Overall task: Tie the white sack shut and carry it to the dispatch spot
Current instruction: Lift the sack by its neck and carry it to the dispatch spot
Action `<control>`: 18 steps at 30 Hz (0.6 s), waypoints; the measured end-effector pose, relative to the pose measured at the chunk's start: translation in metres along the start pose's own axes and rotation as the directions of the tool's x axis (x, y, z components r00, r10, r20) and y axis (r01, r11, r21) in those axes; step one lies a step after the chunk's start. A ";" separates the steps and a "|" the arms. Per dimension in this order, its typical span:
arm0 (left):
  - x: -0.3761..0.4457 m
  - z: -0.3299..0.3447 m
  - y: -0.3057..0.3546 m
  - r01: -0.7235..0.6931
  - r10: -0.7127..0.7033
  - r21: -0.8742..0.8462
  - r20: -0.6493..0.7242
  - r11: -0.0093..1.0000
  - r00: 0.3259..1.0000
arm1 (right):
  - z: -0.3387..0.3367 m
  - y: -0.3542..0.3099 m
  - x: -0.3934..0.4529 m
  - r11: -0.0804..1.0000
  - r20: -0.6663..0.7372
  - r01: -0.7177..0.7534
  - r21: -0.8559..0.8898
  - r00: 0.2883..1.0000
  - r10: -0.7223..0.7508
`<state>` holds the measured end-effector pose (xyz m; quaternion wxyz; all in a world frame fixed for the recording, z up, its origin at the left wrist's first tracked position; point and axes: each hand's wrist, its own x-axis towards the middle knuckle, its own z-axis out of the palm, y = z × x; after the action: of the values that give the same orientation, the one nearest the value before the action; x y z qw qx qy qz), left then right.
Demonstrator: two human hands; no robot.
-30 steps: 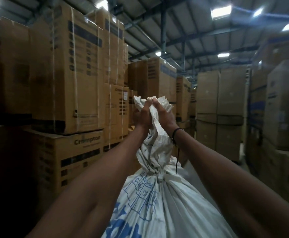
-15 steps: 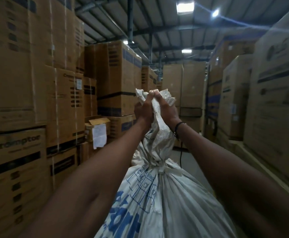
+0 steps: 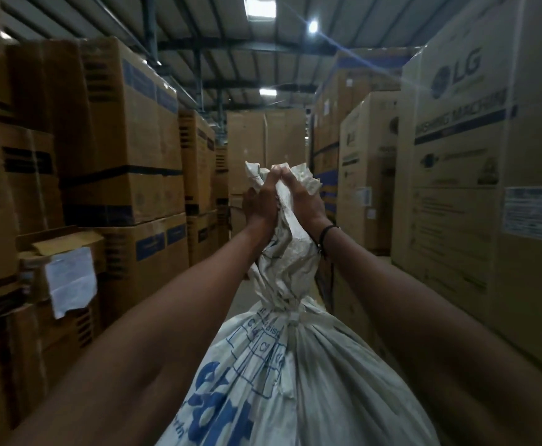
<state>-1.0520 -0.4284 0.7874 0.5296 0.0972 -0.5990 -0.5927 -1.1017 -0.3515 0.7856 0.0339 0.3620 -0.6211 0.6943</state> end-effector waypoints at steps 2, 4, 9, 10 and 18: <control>0.022 0.015 -0.024 -0.024 0.023 0.031 0.004 0.999 1.000 | -0.001 0.031 0.036 1.000 -0.010 0.027 0.008 1.000 -0.027; 0.047 0.028 -0.055 -0.029 0.029 0.039 0.004 0.999 1.000 | 0.001 0.066 0.071 0.999 -0.012 0.036 0.001 0.999 -0.036; 0.118 0.058 -0.139 -0.077 0.078 0.022 -0.044 0.997 0.996 | 0.005 0.133 0.142 0.999 0.033 0.049 -0.020 0.998 -0.048; 0.130 0.063 -0.151 -0.080 0.081 0.020 -0.055 0.997 0.995 | 0.007 0.148 0.160 0.999 0.052 0.044 -0.006 0.998 -0.043; 0.256 0.079 -0.236 -0.093 0.096 0.028 -0.124 0.995 0.988 | 0.060 0.241 0.304 0.997 0.156 -0.015 0.076 0.988 0.004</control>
<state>-1.3401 -0.6368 0.7493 0.5925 0.1116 -0.5751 -0.5529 -1.4173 -0.5812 0.7476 -0.0320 0.4133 -0.5965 0.6873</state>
